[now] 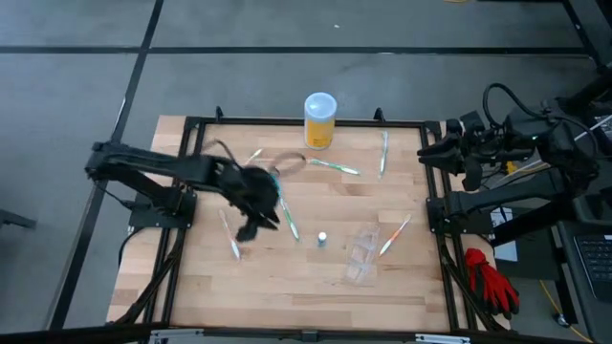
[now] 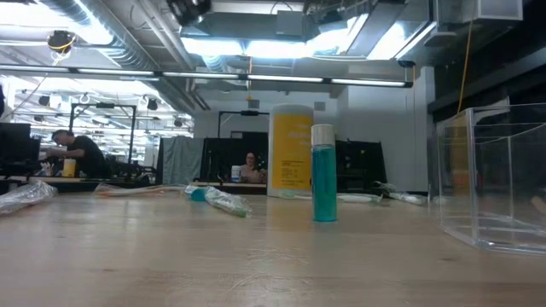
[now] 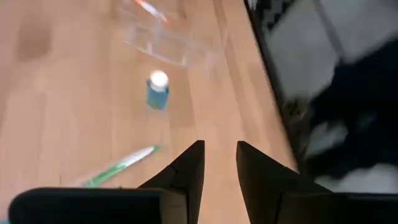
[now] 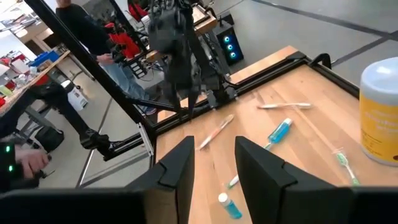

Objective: Pick & Place toothbrushing station
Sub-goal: Put the bottom blue mouthwash bottle into the transparent organizer

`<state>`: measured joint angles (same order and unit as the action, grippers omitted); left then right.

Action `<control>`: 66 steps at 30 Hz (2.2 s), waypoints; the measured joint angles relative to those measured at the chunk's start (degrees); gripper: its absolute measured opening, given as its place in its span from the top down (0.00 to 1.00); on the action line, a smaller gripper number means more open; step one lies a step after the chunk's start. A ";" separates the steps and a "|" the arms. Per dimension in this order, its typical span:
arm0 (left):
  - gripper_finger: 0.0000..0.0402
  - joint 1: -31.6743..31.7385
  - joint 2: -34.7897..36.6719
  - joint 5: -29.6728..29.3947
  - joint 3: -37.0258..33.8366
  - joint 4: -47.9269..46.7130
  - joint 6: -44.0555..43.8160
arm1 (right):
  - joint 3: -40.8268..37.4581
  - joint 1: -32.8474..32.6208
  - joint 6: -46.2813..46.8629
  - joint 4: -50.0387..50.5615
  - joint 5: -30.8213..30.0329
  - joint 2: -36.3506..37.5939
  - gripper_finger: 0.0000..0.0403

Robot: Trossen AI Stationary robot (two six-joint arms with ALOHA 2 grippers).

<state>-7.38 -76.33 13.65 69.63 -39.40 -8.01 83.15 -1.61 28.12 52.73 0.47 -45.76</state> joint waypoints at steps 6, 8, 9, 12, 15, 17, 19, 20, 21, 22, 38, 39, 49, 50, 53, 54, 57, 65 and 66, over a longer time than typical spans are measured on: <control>0.77 -2.51 -9.77 -8.75 3.32 1.92 12.75 | 0.00 0.02 1.95 2.66 0.39 0.00 0.71; 0.77 -2.93 -12.18 -12.31 5.80 0.60 18.76 | 0.00 0.00 3.18 5.34 0.66 0.00 0.71; 0.77 -3.17 -13.25 -14.31 7.12 0.47 21.70 | 0.00 0.01 3.81 7.03 0.71 0.02 0.71; 0.77 -3.62 -15.48 -21.42 10.67 -0.37 26.88 | 0.00 0.02 4.54 12.09 2.22 -0.23 0.70; 0.77 -2.59 -16.13 -26.31 12.74 -2.40 26.95 | -0.02 0.00 4.44 15.20 4.14 -1.18 0.70; 0.77 -1.29 -16.21 -25.94 13.55 -4.12 25.63 | -0.02 0.00 3.64 16.51 5.11 -2.38 0.70; 0.77 -0.01 -15.77 -24.20 13.70 -7.23 22.90 | -0.02 -0.02 1.55 17.07 6.16 -4.12 0.70; 0.77 0.65 -15.50 -22.26 13.70 -8.48 21.55 | -0.02 -0.19 0.18 17.16 7.14 -5.25 0.70; 0.77 1.32 -15.27 -20.54 13.78 -9.83 20.16 | -0.02 -0.65 -1.39 17.12 8.18 -6.52 0.70; 0.77 1.91 -15.02 -18.91 13.79 -11.38 18.73 | -0.02 -1.22 -3.14 17.10 9.01 -7.80 0.70; 0.77 3.28 -8.55 -21.24 9.18 -31.60 -2.81 | -0.04 -5.95 -18.28 -0.11 12.67 -29.80 0.70; 0.77 3.24 -6.39 -21.25 7.64 -31.05 -3.80 | -0.04 -6.21 -18.30 -1.15 12.68 -30.73 0.70; 0.77 -1.77 14.64 -22.64 -5.41 -25.25 -17.73 | -0.04 -9.10 -29.28 -6.59 12.61 -36.76 0.70; 0.77 -2.47 15.54 -23.03 -6.12 -24.93 -18.35 | -0.04 -9.58 -30.62 -7.23 12.61 -37.22 0.70; 0.77 -4.92 17.25 -25.14 -7.67 -24.14 -18.86 | 1.49 -10.87 -32.74 -8.54 11.44 -39.81 0.71; 0.77 -5.84 17.78 -26.06 -8.23 -23.46 -18.84 | 2.70 -11.19 -33.42 -8.13 10.83 -41.16 0.71; 0.77 -8.60 19.59 -28.83 -9.87 -21.51 -18.45 | 8.45 -11.66 -36.51 -5.68 9.20 -46.18 0.71; 0.77 -13.12 22.54 -34.16 -10.21 -21.98 -17.33 | 31.27 -10.64 -39.53 15.66 7.45 -61.76 0.71; 0.77 -13.42 22.89 -34.53 -10.21 -22.01 -17.28 | 33.90 -10.58 -39.77 18.25 7.48 -63.48 0.71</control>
<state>-20.80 -53.43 -20.88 59.42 -61.41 -25.28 117.05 -12.18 -11.65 70.98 7.95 -109.24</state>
